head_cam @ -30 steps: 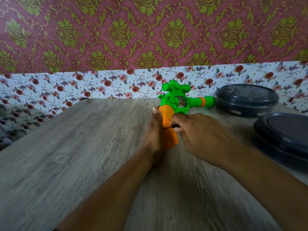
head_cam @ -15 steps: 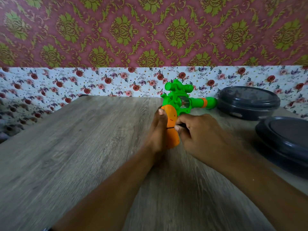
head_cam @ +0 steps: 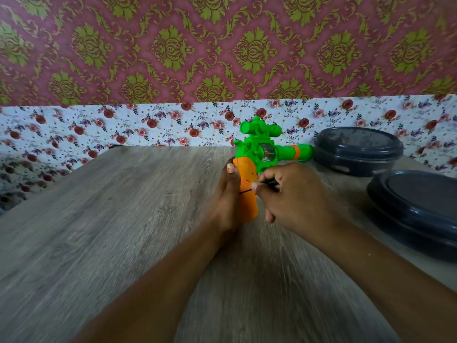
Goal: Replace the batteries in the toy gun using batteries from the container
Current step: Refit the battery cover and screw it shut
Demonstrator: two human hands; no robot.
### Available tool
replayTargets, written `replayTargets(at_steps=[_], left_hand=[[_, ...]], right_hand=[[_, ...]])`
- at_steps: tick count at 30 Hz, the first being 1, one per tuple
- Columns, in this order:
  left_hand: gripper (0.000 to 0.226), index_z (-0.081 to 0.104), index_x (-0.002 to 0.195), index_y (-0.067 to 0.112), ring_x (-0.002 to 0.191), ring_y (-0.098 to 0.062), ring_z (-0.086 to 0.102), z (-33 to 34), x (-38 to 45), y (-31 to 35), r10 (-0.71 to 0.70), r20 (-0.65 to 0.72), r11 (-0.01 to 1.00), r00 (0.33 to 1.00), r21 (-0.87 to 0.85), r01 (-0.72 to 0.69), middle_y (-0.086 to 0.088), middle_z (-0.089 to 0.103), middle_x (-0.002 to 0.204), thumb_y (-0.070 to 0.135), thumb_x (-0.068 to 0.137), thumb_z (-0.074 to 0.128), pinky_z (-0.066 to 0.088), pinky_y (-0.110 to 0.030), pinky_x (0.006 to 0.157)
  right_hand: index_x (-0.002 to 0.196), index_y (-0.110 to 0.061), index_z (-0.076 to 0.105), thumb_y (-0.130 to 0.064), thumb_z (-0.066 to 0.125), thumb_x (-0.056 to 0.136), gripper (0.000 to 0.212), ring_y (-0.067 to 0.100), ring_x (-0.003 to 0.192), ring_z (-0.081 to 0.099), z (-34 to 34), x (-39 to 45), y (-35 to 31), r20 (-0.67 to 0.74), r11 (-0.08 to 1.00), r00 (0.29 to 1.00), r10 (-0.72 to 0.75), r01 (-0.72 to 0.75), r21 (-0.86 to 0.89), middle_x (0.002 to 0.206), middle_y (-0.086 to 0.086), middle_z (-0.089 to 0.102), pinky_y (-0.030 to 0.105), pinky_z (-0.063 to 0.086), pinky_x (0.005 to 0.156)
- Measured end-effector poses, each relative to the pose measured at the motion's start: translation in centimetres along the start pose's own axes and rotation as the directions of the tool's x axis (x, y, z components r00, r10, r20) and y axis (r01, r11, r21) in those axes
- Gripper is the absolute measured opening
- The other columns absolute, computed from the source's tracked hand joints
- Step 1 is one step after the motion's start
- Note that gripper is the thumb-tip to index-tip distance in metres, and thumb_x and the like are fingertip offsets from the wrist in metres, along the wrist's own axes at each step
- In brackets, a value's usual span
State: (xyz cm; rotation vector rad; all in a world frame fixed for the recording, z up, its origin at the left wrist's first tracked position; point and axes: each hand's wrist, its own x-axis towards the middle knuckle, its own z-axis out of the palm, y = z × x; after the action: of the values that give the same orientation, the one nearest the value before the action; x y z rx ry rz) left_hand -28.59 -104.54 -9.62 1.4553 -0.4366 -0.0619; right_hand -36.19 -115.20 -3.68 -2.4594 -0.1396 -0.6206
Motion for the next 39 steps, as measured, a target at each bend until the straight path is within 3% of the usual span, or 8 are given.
replayTargets(at_steps=[6,10,14,17,21,30,36,39], left_hand=[[0.092,0.042,0.137,0.037,0.131,-0.023,0.047,0.0,0.0,-0.5,0.005,0.011,0.999,1.000,0.037,-0.005,0.002,0.051,0.141,0.093,0.065,0.028,0.033,-0.054,0.109],[0.077,0.051,0.126,0.042,0.128,-0.023,0.050,0.0,-0.3,0.1,-0.020,-0.016,1.000,1.000,-0.002,0.020,0.000,0.055,0.136,0.088,0.069,0.026,0.035,-0.054,0.108],[0.057,0.057,0.111,0.042,0.119,-0.023,0.057,0.1,-0.6,0.6,-0.047,-0.017,0.998,0.999,-0.039,0.046,-0.002,0.063,0.125,0.077,0.081,0.024,0.040,-0.053,0.106],[0.075,0.052,0.126,0.031,0.119,-0.025,0.057,0.2,-0.6,0.9,-0.060,-0.027,0.996,0.998,-0.063,0.059,-0.006,0.062,0.127,0.081,0.078,0.026,0.040,-0.054,0.105],[0.069,0.062,0.110,0.032,0.108,-0.032,0.064,0.3,-0.6,0.9,-0.077,-0.078,0.992,0.994,-0.101,0.069,-0.012,0.068,0.114,0.079,0.079,0.022,0.044,-0.058,0.099],[0.105,0.057,0.122,0.000,0.088,-0.034,0.063,-0.4,0.0,0.6,-0.159,-0.090,0.971,0.983,-0.193,0.139,-0.029,0.065,0.104,0.082,0.073,0.012,0.050,-0.048,0.090],[0.128,0.048,0.136,0.020,0.117,-0.030,0.058,-0.6,0.3,-0.1,-0.212,-0.177,0.967,0.961,-0.176,0.181,-0.014,0.061,0.127,0.102,0.041,0.028,0.039,-0.054,0.105],[0.118,0.049,0.136,0.018,0.115,-0.029,0.060,-0.6,-0.1,0.4,-0.207,-0.150,0.968,0.967,-0.173,0.181,-0.014,0.062,0.126,0.097,0.051,0.026,0.042,-0.053,0.103]], right_hand=[[0.053,-0.023,0.029,-0.049,0.036,0.086,0.042,0.019,0.053,0.037,-0.4,-0.5,-0.6,0.039,0.894,0.982,-0.186,0.186,-0.407,0.051,-0.004,0.034,0.024,0.012,0.044],[0.052,-0.020,0.030,-0.048,0.040,0.091,0.049,0.016,0.053,0.034,0.2,-0.3,-0.7,0.027,0.928,0.997,-0.068,0.073,-0.365,0.051,-0.002,0.030,0.027,0.017,0.045],[0.062,-0.010,0.057,-0.046,0.043,0.091,0.048,0.013,0.037,0.051,0.0,-0.4,-0.4,0.052,0.986,0.992,0.115,-0.108,-0.125,0.038,-0.001,0.047,0.026,0.047,0.053],[0.062,-0.005,0.062,-0.043,0.046,0.091,0.050,0.009,0.027,0.047,0.2,-0.4,-0.1,0.075,0.987,0.984,0.163,-0.163,-0.008,0.031,0.002,0.050,0.024,0.048,0.049],[0.067,0.002,0.063,-0.039,0.046,0.092,0.051,0.013,0.026,0.045,0.4,-0.2,0.2,0.135,0.965,0.971,0.195,-0.215,0.151,0.038,0.005,0.059,0.013,0.036,0.035],[0.065,-0.011,0.065,-0.028,0.052,0.091,0.034,0.007,0.031,0.050,0.5,-0.1,0.6,-0.036,0.952,0.991,0.130,-0.114,0.282,0.050,0.003,0.066,0.019,0.039,0.044],[0.079,-0.018,0.066,-0.019,0.060,0.086,0.009,-0.006,0.048,0.056,0.7,-0.2,0.5,0.039,0.963,0.998,-0.041,0.029,0.269,0.066,-0.007,0.067,0.008,0.040,0.049],[0.084,-0.024,0.066,-0.020,0.062,0.085,0.005,-0.013,0.055,0.055,1.0,-0.4,0.4,0.045,0.979,0.995,-0.084,0.074,0.189,0.069,-0.018,0.061,0.006,0.039,0.052]])
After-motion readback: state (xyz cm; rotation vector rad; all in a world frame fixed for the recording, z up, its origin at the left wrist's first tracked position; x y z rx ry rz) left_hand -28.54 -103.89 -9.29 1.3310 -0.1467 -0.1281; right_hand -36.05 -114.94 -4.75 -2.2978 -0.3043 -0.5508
